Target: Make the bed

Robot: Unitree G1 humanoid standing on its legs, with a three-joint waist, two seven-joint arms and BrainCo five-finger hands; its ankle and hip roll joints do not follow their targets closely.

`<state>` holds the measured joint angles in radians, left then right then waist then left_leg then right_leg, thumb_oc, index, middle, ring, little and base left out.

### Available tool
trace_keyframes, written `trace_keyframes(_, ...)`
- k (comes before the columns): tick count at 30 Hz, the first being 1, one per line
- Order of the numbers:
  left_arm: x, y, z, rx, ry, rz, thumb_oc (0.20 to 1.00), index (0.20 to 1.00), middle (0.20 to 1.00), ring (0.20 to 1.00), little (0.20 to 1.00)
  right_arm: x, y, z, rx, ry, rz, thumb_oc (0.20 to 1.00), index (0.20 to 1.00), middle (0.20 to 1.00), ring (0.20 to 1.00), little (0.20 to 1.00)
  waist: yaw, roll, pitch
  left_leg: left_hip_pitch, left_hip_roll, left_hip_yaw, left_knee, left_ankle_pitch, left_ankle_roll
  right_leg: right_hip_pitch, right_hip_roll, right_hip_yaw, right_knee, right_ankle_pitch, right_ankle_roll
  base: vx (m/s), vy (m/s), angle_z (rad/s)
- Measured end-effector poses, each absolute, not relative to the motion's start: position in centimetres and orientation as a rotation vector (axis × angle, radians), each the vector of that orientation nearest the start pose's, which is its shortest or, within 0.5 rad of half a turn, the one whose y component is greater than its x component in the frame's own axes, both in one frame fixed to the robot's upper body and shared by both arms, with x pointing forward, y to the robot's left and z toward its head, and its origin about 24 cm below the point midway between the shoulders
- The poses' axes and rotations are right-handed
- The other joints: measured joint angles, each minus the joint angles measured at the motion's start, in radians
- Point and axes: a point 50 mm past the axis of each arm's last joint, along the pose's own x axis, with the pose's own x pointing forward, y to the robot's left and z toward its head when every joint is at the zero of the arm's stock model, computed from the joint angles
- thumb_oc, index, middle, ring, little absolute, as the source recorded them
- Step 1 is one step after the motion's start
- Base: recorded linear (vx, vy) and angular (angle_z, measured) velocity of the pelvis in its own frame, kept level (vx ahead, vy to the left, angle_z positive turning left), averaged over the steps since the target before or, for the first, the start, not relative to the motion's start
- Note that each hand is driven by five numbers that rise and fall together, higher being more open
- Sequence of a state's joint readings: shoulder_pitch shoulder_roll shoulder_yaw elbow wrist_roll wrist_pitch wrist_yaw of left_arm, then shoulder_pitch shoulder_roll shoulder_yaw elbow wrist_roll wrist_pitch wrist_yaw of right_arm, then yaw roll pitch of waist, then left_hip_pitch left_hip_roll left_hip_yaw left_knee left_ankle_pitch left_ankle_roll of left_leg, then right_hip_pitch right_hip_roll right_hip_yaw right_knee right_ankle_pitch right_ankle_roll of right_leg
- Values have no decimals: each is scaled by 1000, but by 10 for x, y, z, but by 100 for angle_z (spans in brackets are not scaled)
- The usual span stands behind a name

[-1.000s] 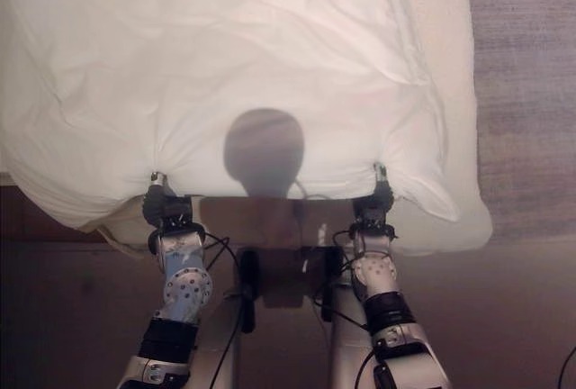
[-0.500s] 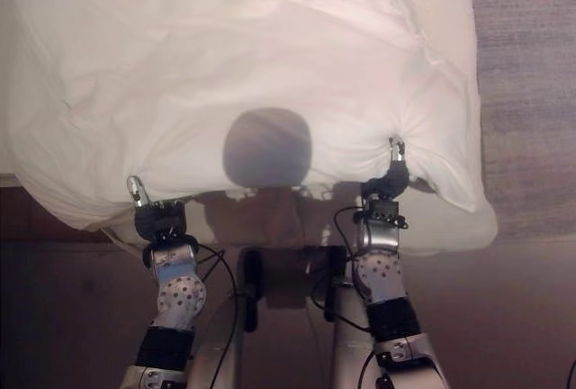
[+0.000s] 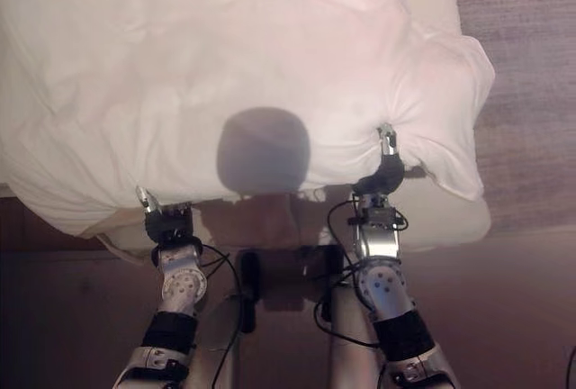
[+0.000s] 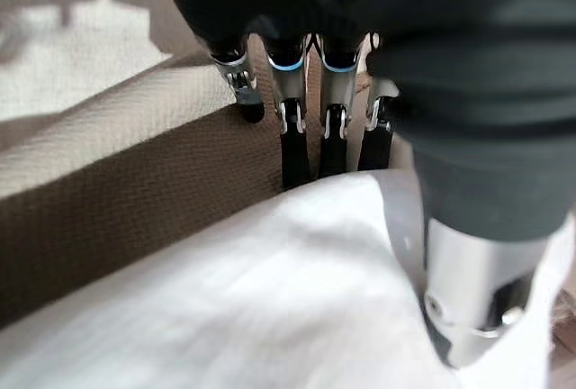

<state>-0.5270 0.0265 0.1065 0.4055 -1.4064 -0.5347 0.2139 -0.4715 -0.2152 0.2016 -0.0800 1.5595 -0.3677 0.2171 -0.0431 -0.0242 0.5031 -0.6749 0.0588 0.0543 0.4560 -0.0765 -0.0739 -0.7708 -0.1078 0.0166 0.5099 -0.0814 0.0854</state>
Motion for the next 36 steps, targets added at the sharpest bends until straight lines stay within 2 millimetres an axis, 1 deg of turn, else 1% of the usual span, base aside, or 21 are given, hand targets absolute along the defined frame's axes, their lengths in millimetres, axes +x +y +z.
trace_keyframes(2, 341, 190, 101, -1491, -376, 446, 1000, 1000, 1000, 1000, 1000, 302, -131, 197, 1321, -628, 558, 200, 200, 200, 200, 200, -3, -4, -2, -3, 6, 0, 10, -6, -3, 0, 6, 0, -2, 2, 1, -5, 3, -8)
trace_keyframes(8, 343, 199, 111, -1497, -429, 447, 1000, 1000, 1000, 1000, 1000, 302, -131, 197, 1320, -626, 560, 200, 200, 200, 200, 200, -16, -9, -5, -12, 11, -2, 15, -11, -4, -2, 11, 0, -9, 4, 2, 5, 1, -1)
trace_keyframes(10, 343, 201, 115, -1504, -454, 447, 1000, 1000, 1000, 1000, 1000, 302, -131, 197, 1320, -625, 560, 200, 200, 200, 200, 200, -20, -19, -10, -21, 11, -2, 16, -12, -3, -11, 11, 0, -9, 4, 2, 0, 0, 0)
trace_keyframes(11, 342, 203, 116, -1509, -461, 460, 1000, 1000, 1000, 1000, 1000, 301, -131, 195, 1321, -621, 555, 200, 200, 200, 200, 200, -19, -26, -13, -21, 12, -2, 16, -12, -4, -11, 12, 0, -10, 4, 2, 0, 0, 0)
trace_keyframes(13, 341, 205, 117, -1512, -469, 470, 1000, 1000, 1000, 1000, 1000, 301, -131, 196, 1321, -622, 556, 200, 200, 200, 200, 200, -18, -27, -14, -21, 13, -2, 15, -13, -4, -11, 12, 0, -11, 4, 2, 0, 0, 0)
trace_keyframes(18, 336, 213, 127, -1528, -528, 469, 1000, 1000, 1000, 1000, 1000, 301, -131, 194, 1322, -615, 552, 200, 200, 200, 200, 200, -14, -27, -14, -18, 13, -1, 12, -12, -4, -11, 12, 0, -11, 4, 2, 0, 0, 0)
trace_keyframes(20, 334, 214, 127, -1519, -542, 473, 1000, 1000, 1000, 1000, 1000, 301, -131, 191, 1322, -607, 547, 200, 200, 200, 200, 200, -12, -27, -14, -17, 14, -2, 12, -12, -4, -10, 12, -1, -10, 4, 2, 5, -24, 0)
trace_keyframes(21, 331, 216, 127, -1517, -553, 469, 1000, 1000, 1000, 1000, 1000, 300, -132, 190, 1322, -601, 542, 200, 200, 200, 200, 200, -3, -27, -14, -17, 14, -2, 13, -12, -4, -9, 13, -1, -9, 4, 2, 9, -48, 0)
trace_keyframes(23, 326, 219, 127, -1508, -571, 462, 1000, 1000, 1000, 1000, 1000, 300, -134, 185, 1324, -591, 528, 200, 200, 200, 200, 200, 1, -27, -13, -11, 16, -2, 13, -12, -5, -5, 15, -1, -8, 4, 2, 2, -17, -1)
trace_keyframes(24, 325, 219, 126, -1504, -573, 463, 492, 492, 492, 492, 492, 300, -134, 184, 1324, -588, 524, 200, 200, 200, 200, 200, 2, -27, -13, -7, 17, -2, 12, -12, -5, -1, 15, -1, -8, 4, 2, -1, -37, -1)
trace_keyframes(25, 323, 221, 123, -1493, -573, 470, 200, 200, 200, 200, 200, 300, -134, 183, 1325, -581, 521, 200, 200, 200, 200, 200, 6, -27, -13, 4, 17, -2, 9, -11, -6, 8, 15, -1, -7, 4, 2, 1, -37, 1)
trace_keyframes(30, 320, 227, 122, -1448, -583, 474, 200, 200, 200, 200, 200, 300, -134, 180, 1325, -568, 516, 200, 200, 200, 200, 200, 8, -27, -13, 27, 16, -2, -6, -6, -7, 28, 13, -3, -8, 4, 2, 0, -55, 4)
trace_keyframes(35, 317, 229, 115, -1398, -557, 484, 200, 200, 200, 200, 200, 301, -136, 161, 1311, -504, 460, 200, 200, 200, 200, 200, 17, -25, -12, 101, 7, -4, -96, 38, -17, 66, 7, -7, -25, 3, 2, 12, -114, 4)
trace_keyframes(36, 315, 229, 112, -1370, -546, 492, 200, 200, 200, 200, 200, 300, -138, 154, 1310, -481, 429, 200, 200, 200, 200, 200, 34, -23, -13, 136, 6, -6, -154, 67, -25, 79, 5, -14, -31, 1, 3, 37, -163, 9)
